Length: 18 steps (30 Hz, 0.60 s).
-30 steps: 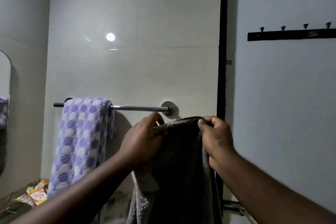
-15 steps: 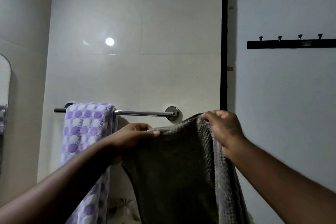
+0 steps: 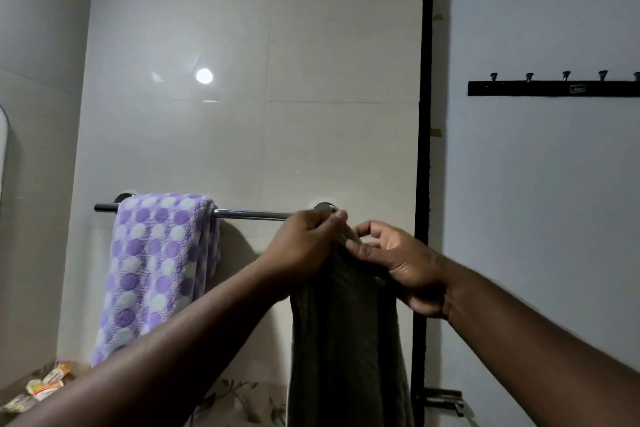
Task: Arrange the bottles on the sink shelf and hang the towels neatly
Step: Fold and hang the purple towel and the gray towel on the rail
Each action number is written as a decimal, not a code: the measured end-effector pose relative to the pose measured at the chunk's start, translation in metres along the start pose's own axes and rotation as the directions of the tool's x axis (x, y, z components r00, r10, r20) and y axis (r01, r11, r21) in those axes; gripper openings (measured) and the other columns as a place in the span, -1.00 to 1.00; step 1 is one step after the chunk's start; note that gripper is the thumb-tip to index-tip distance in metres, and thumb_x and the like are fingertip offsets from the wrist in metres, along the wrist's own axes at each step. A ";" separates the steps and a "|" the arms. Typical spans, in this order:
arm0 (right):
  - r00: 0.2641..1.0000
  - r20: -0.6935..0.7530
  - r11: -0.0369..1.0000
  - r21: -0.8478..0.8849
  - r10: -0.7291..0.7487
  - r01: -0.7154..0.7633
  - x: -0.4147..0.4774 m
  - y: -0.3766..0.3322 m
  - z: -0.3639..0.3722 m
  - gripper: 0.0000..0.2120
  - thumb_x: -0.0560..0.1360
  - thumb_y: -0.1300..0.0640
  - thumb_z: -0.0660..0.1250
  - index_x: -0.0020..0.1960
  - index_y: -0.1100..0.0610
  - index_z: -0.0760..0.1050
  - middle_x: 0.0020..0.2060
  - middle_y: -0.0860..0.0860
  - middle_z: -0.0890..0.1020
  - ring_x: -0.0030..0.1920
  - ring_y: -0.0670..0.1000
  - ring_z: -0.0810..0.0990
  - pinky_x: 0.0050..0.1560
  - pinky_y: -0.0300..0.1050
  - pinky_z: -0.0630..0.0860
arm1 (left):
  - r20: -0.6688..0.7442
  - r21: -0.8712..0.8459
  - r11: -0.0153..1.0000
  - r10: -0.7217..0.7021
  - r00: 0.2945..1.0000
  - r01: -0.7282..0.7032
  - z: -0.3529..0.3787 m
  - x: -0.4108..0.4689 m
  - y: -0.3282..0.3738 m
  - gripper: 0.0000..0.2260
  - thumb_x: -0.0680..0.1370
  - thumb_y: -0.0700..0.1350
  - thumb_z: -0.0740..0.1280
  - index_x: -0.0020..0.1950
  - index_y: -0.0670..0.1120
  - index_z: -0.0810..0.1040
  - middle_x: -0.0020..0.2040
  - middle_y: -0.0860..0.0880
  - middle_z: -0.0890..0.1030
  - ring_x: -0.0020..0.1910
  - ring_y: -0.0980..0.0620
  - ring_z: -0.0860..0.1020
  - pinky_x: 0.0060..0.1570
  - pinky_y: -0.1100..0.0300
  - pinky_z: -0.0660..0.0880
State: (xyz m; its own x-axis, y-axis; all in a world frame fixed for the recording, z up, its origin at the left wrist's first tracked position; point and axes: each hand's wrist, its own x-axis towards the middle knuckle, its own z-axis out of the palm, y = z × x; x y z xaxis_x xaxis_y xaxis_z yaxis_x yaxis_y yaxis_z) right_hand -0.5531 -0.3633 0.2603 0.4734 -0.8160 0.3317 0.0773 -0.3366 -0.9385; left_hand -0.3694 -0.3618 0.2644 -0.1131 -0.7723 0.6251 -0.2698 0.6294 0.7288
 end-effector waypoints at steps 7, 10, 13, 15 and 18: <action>0.993 -0.086 0.997 0.009 0.074 -0.074 -0.017 0.042 -0.014 -0.75 0.49 0.02 0.46 0.03 0.19 0.60 -0.12 0.09 0.69 -0.17 -0.04 0.65 -0.16 -0.21 0.58 | -0.305 -0.049 0.999 0.007 0.952 -0.023 -0.025 0.010 0.000 -0.72 0.55 0.00 0.47 -0.17 -0.21 0.59 -0.33 -0.06 0.55 -0.30 0.01 0.52 -0.23 0.08 0.42; 0.978 -0.200 0.997 -0.069 -0.059 0.046 -0.002 0.034 -0.005 -0.87 0.55 0.05 0.41 -0.10 0.11 0.61 -0.22 0.05 0.69 -0.22 -0.05 0.62 -0.13 -0.20 0.54 | -0.091 -0.013 1.000 -0.008 0.996 0.007 -0.011 0.002 -0.008 -0.88 0.46 -0.07 0.58 -0.17 -0.05 0.68 -0.34 0.04 0.67 -0.31 0.08 0.63 -0.25 0.16 0.54; 0.961 -0.240 0.988 -0.103 -0.136 0.114 0.015 0.024 0.006 -0.84 0.61 0.10 0.34 -0.13 0.06 0.60 -0.17 0.08 0.69 -0.12 0.03 0.62 -0.02 -0.08 0.52 | 0.029 -0.014 1.000 0.009 1.000 -0.009 0.004 -0.001 -0.013 -0.86 0.45 -0.08 0.57 -0.08 -0.08 0.68 -0.16 -0.19 0.74 -0.19 0.01 0.67 -0.11 0.02 0.62; 0.949 -0.247 0.975 -0.153 -0.195 0.161 0.020 0.020 0.009 -0.84 0.62 0.15 0.32 -0.14 0.04 0.56 -0.20 0.07 0.67 -0.17 0.01 0.61 -0.11 -0.12 0.51 | -0.027 0.040 0.998 0.049 0.998 -0.048 0.000 0.005 -0.013 -0.92 0.48 -0.13 0.52 -0.12 -0.03 0.64 -0.28 -0.02 0.69 -0.28 0.12 0.58 -0.21 0.14 0.53; 0.939 -0.176 0.873 -0.449 -0.296 0.192 0.020 0.019 0.009 -0.85 0.61 0.16 0.28 -0.07 -0.07 0.50 -0.18 0.01 0.68 -0.22 -0.01 0.65 -0.23 -0.11 0.56 | -0.030 0.299 0.949 0.109 0.994 -0.095 -0.006 0.009 -0.008 -0.80 0.53 -0.15 0.41 -0.19 0.11 0.48 -0.34 0.15 0.57 -0.36 0.24 0.47 -0.34 0.27 0.38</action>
State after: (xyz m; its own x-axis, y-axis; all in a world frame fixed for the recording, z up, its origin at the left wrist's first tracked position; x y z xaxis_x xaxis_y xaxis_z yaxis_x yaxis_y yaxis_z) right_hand -0.5340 -0.3815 0.2482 0.2675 -0.7489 0.6063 -0.2358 -0.6610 -0.7124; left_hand -0.3630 -0.3731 0.2656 -0.1131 -0.6964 0.7086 -0.5315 0.6450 0.5491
